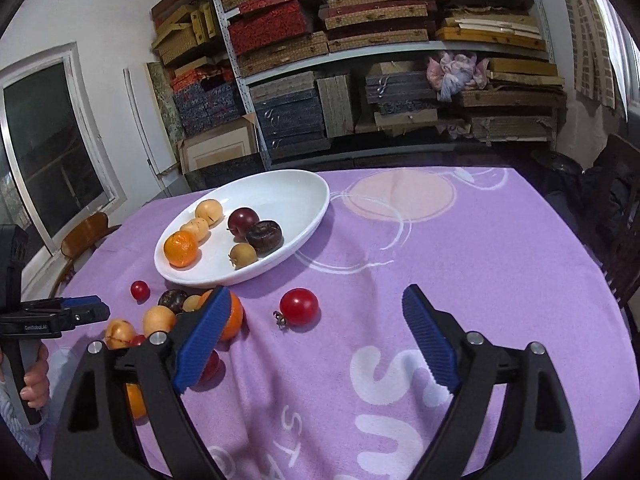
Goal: Organize fruits
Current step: 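Withdraw both tools from the plate back to the fruit cluster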
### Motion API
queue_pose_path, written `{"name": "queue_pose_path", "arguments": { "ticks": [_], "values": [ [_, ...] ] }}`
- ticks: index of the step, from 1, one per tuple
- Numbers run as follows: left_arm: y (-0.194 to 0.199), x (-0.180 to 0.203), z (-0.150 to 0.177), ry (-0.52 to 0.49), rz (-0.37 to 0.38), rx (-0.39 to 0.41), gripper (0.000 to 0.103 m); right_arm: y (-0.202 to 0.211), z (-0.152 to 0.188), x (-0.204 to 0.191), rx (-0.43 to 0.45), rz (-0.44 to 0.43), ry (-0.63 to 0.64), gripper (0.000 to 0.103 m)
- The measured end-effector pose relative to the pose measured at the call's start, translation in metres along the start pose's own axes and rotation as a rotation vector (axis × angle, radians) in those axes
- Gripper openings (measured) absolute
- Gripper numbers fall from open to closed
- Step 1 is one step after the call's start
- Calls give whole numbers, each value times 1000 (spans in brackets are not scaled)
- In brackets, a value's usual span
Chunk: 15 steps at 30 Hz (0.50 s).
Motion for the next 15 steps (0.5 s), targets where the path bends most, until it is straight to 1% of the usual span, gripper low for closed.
{"name": "queue_pose_path", "arguments": {
  "ticks": [6,7,9,10,12,15],
  "values": [
    [-15,6,14,-58,-47,-9,75,-7,1,1,-23,-1,-19,88],
    [-15,6,16,-63,-47,-9,76,-7,2,3,-25,-3,-31,88],
    [-18,4,18,-67,-58,-9,82,-9,2,6,-32,-2,-46,89],
    [-18,3,18,-69,-64,-7,84,-10,3,6,-40,-1,-45,89],
    [-20,2,21,-81,-81,-7,87,-15,7,6,-63,7,-32,89],
    [-22,-2,25,-92,-112,-15,89,-24,15,-1,-105,27,18,89]
  ]
}}
Point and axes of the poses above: each gripper's, at about its wrist camera, not at the fingertips, and y roughly against the way its jaws point, x to its right, z to its underside, the point moved 7 cm from there along -y, roughly the way its jaws point, and after that the axes turned 2 degrees about x, right-handed, at the moved point
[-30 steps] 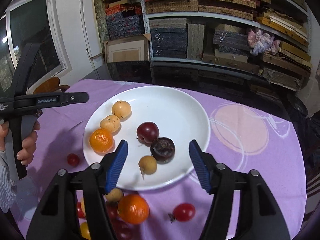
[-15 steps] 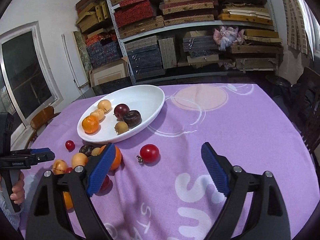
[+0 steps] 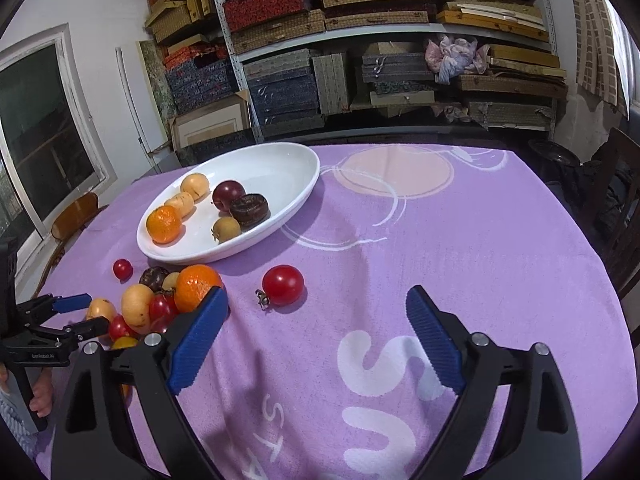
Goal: Organize fruits
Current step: 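Withdraw both tools from the plate back to the fruit cluster, then grasp the red cherry tomato with the right tool while the left tool grasps the large yellow fruit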
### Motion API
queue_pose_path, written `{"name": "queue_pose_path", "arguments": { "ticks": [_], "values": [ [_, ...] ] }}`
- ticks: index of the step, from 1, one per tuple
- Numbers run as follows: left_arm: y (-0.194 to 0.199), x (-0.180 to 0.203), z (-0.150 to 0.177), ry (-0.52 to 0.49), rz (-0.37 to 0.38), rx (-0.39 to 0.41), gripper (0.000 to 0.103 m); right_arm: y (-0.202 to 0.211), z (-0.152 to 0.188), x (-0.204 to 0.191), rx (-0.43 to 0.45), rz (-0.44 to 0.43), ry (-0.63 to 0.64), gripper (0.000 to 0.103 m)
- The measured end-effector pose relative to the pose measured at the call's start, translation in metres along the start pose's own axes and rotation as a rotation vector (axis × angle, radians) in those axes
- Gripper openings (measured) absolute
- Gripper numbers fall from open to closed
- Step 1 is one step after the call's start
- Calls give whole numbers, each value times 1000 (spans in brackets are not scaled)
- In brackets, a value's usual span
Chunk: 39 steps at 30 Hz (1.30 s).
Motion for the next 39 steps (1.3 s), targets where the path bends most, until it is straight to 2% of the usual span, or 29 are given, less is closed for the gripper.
{"name": "queue_pose_path", "arguments": {
  "ticks": [5,8,11,16,18,24,28,29,34,39],
  "values": [
    [-8,-13,4,27,-57,-26,89,-7,2,-16,-21,52,109,87],
    [-9,-20,3,57,-61,-26,89,-20,2,-30,-75,67,208,70],
    [-8,-20,4,56,-70,-23,89,-37,-1,-39,-109,86,272,60],
    [-8,-19,6,36,-78,-29,91,-57,-1,-33,-146,59,234,53],
    [-8,-19,6,37,-77,-29,93,-60,-2,-27,-155,25,191,44],
    [-9,-18,6,30,-79,-32,94,-63,-6,-14,-164,-47,85,43],
    [-9,-18,6,34,-74,-32,94,-69,-6,-18,-183,-58,97,43],
    [-9,-18,6,37,-71,-31,95,-68,-5,-20,-187,-59,108,38],
    [-6,-18,5,62,-32,-18,95,-63,-1,-21,-187,-42,133,35],
    [1,-14,-1,69,-17,36,95,-54,-1,-9,-169,39,157,33]
  ]
}}
Point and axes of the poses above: each gripper's, at about its wrist camera, not at the fingertips, and y roughly against the way its jaws point, x to its right, z to its underside, the point moved 7 cm from there along -y, roughly the way its jaws point, and after that the axes turned 2 degrees about x, right-handed, at the moved point
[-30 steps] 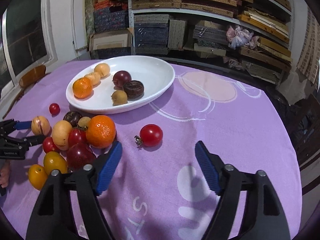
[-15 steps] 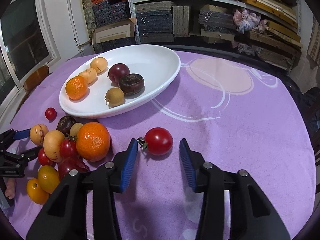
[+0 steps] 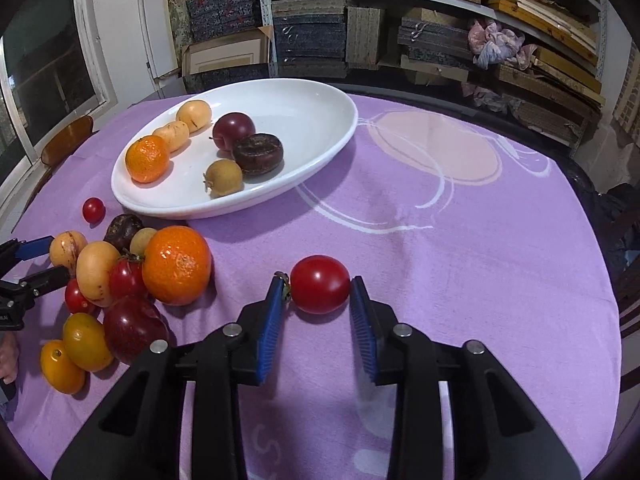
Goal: Organize fruits
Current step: 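Grasp the red cherry tomato with the right tool while the left tool grasps the large yellow fruit, then carry both held fruits onto the white plate and open both tools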
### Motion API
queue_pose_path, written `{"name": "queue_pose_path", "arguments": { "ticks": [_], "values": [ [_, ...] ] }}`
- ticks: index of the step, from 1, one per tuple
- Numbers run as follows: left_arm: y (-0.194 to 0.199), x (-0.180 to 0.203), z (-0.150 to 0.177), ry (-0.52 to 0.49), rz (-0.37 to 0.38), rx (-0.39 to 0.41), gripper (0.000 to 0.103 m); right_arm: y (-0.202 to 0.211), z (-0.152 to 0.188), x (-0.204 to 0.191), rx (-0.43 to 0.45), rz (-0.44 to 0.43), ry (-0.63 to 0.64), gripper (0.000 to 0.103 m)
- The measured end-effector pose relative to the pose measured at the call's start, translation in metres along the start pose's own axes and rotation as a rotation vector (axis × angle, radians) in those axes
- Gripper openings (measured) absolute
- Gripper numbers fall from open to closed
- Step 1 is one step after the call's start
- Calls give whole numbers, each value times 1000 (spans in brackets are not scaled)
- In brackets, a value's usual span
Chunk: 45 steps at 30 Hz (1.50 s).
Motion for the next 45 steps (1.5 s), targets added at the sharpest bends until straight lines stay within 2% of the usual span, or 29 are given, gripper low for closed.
{"name": "queue_pose_path", "arguments": {
  "ticks": [4,11,13,15,17,24,28,32,38,45],
  "values": [
    [3,8,-7,-29,-15,47,95,-1,1,1,-7,2,1,33],
    [-2,12,-10,-28,14,37,94,-2,1,-1,-10,-11,-5,33],
    [-3,14,-8,-31,31,25,88,-3,1,-1,-10,-15,-11,33],
    [-5,17,-5,-48,48,7,75,-3,1,-2,-10,-18,-13,34],
    [-7,21,-2,-63,60,-8,66,-3,1,-1,-11,-19,-15,34],
    [-8,17,-4,-16,97,-5,63,-3,1,0,-11,-21,-15,34],
    [-7,22,-4,-43,103,5,62,-3,1,0,-11,-20,-15,34],
    [-10,30,-4,-65,138,-9,46,-3,1,0,-12,-21,-16,34],
    [-11,29,-4,-50,153,-10,45,-3,2,0,-9,-26,-23,34],
    [-1,21,-10,-9,148,34,45,5,-1,1,31,-38,-35,33]
  ]
}}
Point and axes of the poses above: each gripper's, at about its wrist camera, not at the fingertips, and y roughly against the way its jaws point, x to its right, z to its underside, the point moved 7 cm from there along -y, roughly the way its jaws point, and after that the axes turned 2 degrees about x, right-handed, at the moved point
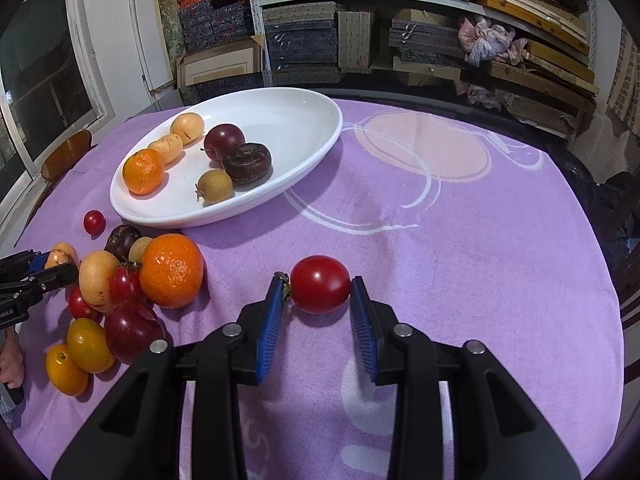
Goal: Organize fruits
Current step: 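Carry both held fruits onto the white plate and open both tools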
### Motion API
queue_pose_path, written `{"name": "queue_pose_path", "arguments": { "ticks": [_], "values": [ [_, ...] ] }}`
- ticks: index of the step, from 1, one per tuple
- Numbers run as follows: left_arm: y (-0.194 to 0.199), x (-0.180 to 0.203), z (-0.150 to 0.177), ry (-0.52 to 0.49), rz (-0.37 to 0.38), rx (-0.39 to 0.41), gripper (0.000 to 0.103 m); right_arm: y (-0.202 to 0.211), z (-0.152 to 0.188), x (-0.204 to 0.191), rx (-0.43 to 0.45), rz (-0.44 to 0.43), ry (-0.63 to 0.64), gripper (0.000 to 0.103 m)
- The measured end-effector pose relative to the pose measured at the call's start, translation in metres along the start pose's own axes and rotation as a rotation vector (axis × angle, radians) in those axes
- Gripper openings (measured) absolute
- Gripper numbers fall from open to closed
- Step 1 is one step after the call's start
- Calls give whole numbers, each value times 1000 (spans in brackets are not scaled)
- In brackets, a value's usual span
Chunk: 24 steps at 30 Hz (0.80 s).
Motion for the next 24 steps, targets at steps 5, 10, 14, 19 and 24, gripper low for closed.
{"name": "queue_pose_path", "arguments": {
  "ticks": [5,10,14,19,24],
  "values": [
    [9,-11,-19,56,16,17,45,19,-14,-7,64,-31,-11,33],
    [-5,-21,-69,42,-24,-5,45,18,-52,-26,66,-36,32,33],
    [-25,-22,-117,71,-26,5,45,-7,-94,-41,50,-31,54,33],
    [-69,-12,-159,92,-4,-53,45,-55,-129,-43,3,-11,30,33],
    [-112,3,-169,91,20,-108,45,-96,-137,-33,-42,6,10,33]
  ]
}}
Point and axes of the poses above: each gripper's, at about its wrist camera, not at the fingertips, and y roughly against the way its jaws point, x to its right, z to its underside, the point moved 7 cm from there along -y, roughly the way its jaws point, and after that the axes turned 2 degrees about x, right-handed, at the moved point
